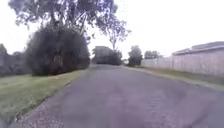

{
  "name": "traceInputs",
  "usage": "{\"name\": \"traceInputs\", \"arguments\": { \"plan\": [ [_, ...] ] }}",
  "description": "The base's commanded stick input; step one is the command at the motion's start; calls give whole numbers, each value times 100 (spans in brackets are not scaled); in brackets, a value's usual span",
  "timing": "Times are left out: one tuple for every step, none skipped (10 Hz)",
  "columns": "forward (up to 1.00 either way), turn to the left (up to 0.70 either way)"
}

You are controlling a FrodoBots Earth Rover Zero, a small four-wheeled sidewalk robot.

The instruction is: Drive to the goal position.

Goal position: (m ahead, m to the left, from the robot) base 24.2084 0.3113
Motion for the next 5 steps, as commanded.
{"name": "traceInputs", "arguments": {
  "plan": [
    [85, 0],
    [85, 0],
    [85, 0],
    [85, 0],
    [85, 0]
  ]
}}
